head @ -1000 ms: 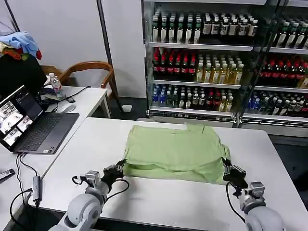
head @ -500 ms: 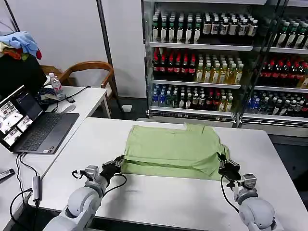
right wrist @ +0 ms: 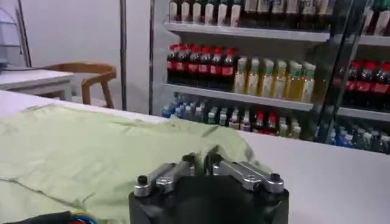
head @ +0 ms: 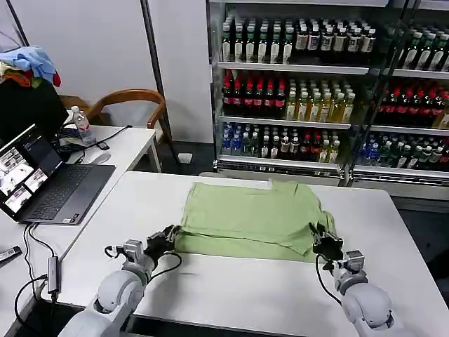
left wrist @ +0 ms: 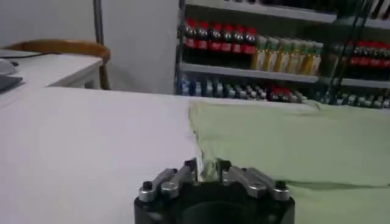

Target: Fold and organize the clothes.

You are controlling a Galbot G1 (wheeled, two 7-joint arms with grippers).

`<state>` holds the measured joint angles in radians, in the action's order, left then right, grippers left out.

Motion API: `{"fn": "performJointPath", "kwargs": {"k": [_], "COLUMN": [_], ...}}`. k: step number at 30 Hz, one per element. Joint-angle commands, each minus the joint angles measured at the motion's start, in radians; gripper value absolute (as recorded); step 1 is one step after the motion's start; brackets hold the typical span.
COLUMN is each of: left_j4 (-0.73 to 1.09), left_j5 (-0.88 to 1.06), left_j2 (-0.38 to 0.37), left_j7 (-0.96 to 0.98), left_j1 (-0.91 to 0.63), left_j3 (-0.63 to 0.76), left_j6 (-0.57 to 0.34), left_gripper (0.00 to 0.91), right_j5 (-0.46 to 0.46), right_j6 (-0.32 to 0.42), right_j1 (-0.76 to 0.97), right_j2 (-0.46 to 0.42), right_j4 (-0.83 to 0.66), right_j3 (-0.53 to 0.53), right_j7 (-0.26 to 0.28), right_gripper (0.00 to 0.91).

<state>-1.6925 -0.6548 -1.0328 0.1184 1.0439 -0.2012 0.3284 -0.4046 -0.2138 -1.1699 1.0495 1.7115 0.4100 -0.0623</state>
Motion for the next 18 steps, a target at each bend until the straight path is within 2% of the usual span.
{"fn": "performJointPath", "kwargs": {"k": [1,4,7,12,18], "left_j4": [-0.056,-0.141,-0.185,-0.215,-0.193], "left_j5": [0.067,0.077,0.081,0.089,0.091], "left_j2": [0.026,0.051,0.057,0.046,0.038], "left_j7": [-0.025,-0.022,0.015,0.051,0.084], "left_j1": [0.042,0.092,0.144,0.215,0.198], "left_j3": [-0.027,-0.037,-0.035,-0.027,-0.012], "left_j6": [-0.12,-0.111,-0.047,0.012,0.061], "left_gripper": [0.907,0.907,0.907,0.907,0.907], "right_j5": [0.007,0.001,-0.005,-0.06,-0.053], "right_j6": [0.004,0.006,0.003,-0.029,-0.08], "right_j1": [0.014,-0.033,-0.088,-0.192,-0.256], "right_j2": [0.002,-0.002,-0.01,-0.02,-0.018], "right_j4": [-0.034,0.025,0.096,0.204,0.218], "right_j3": [0.015,0.034,0.052,0.083,0.101], "right_j7": [-0.009,-0.015,-0.02,-0.073,-0.093], "right_gripper": [0.907,0.907,0.907,0.907,0.907]}}
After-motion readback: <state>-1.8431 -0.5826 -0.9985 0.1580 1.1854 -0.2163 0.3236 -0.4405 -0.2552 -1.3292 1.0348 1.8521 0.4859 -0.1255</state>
